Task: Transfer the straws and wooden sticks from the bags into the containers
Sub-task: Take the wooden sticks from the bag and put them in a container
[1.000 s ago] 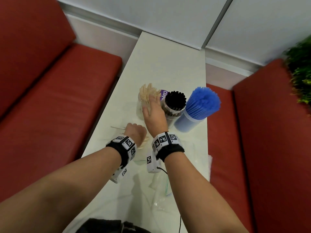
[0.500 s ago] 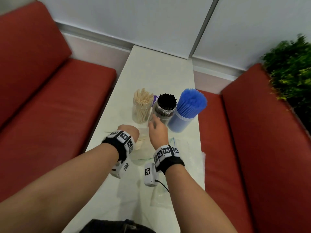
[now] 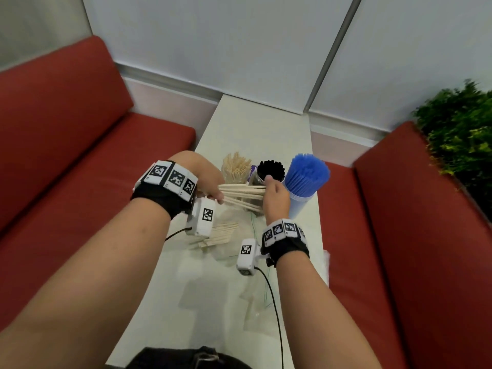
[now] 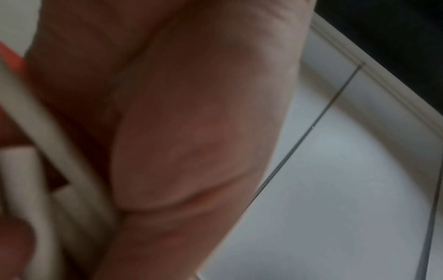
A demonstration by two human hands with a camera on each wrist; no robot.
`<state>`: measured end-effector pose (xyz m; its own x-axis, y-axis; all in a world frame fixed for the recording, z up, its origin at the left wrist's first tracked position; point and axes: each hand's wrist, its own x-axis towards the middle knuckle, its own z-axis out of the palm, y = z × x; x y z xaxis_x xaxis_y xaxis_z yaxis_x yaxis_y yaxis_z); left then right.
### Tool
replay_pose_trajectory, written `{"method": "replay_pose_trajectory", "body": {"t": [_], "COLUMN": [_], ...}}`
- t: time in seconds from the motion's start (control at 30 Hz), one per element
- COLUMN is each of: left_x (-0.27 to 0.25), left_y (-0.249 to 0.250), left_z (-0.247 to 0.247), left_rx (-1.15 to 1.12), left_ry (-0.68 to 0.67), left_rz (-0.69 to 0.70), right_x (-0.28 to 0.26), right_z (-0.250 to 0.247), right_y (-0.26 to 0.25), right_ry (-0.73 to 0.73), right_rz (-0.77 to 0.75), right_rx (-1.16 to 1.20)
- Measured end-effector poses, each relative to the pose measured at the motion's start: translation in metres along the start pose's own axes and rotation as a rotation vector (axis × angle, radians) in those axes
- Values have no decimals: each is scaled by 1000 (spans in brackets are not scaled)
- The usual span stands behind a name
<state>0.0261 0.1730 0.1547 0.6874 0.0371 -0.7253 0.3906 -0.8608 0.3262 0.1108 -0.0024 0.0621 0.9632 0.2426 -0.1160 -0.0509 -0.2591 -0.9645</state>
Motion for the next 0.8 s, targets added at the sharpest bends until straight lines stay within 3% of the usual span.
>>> {"method": "replay_pose_trajectory", "body": {"t": [0.1, 0.33, 0.53, 0.67, 0.73, 0.8], "left_x": [2, 15, 22, 19, 17, 9], "left_y": [1, 17, 51, 64, 68, 74], "left_z": [7, 34, 48, 50, 51, 47], "left_rx": [-222, -450, -682, -792, -867, -984], "left_ry": [-30, 116, 211, 255, 289, 324], "left_rz": [118, 227, 290, 350, 401, 497], "right_x": [1, 0, -14, -29, -32, -32], "right_z": [-7, -29, -49, -55, -58, -63], "right_y": [-19, -53, -97, -118, -124, -125], "right_ry": [-28, -153, 30, -173, -230, -197], "right_rz": [-18, -141, -346, -369, -412, -337], "right_rx": [167, 115, 74, -107, 21, 345]}}
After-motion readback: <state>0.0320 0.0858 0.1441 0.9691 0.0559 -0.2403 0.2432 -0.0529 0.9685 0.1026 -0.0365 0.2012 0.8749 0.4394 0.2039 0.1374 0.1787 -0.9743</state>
